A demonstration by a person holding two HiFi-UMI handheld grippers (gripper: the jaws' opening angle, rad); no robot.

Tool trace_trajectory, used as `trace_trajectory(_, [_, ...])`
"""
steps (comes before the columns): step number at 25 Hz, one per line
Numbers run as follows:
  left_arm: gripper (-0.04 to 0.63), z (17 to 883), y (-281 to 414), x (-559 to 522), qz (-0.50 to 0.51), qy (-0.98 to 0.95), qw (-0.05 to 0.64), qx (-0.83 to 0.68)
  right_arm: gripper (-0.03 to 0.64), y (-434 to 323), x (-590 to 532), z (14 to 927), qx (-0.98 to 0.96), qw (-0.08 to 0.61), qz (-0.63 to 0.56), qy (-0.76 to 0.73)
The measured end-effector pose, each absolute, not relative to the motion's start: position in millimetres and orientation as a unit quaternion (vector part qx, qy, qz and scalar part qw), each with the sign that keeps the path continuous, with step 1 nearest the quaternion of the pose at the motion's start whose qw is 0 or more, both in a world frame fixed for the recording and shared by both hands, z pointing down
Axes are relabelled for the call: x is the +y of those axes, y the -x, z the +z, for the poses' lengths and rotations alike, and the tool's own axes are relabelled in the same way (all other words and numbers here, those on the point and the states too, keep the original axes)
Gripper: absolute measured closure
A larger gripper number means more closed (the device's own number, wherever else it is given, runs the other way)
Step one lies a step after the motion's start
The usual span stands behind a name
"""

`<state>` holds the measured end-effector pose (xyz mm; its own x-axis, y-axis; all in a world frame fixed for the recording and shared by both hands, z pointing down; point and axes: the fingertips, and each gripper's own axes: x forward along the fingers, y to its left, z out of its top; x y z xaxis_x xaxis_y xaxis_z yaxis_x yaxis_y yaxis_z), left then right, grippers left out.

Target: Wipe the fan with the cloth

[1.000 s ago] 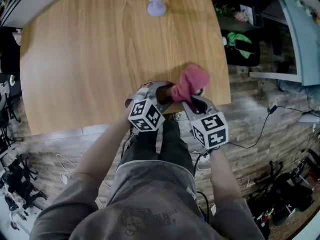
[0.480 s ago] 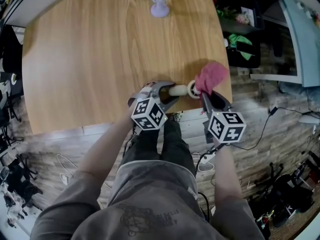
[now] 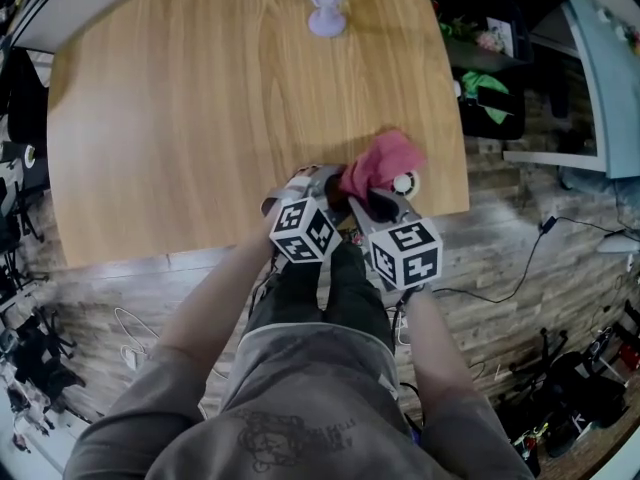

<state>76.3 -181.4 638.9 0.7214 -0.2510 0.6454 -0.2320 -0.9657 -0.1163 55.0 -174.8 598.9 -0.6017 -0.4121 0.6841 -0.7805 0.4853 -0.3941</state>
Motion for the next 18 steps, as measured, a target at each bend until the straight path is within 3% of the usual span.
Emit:
trace_trajectory(7, [0.4, 639, -75, -181, -0.35, 0.927, 0.014, 0.13, 0.532, -102, -168, 593, -0.813, 0.334, 0.324, -0.35])
trace_trajectory(14, [0.4, 639, -76, -182, -0.352, 0.927, 0.013, 0.129, 0.532, -188, -186, 585, -0.753, 0.289, 0.344, -0.481])
trace_trajectory(18, [0.4, 638, -76, -182, -0.353, 0.927, 0.011, 0.127, 0.532, -184, -196, 584, -0.744, 0.262, 0.349, -0.505])
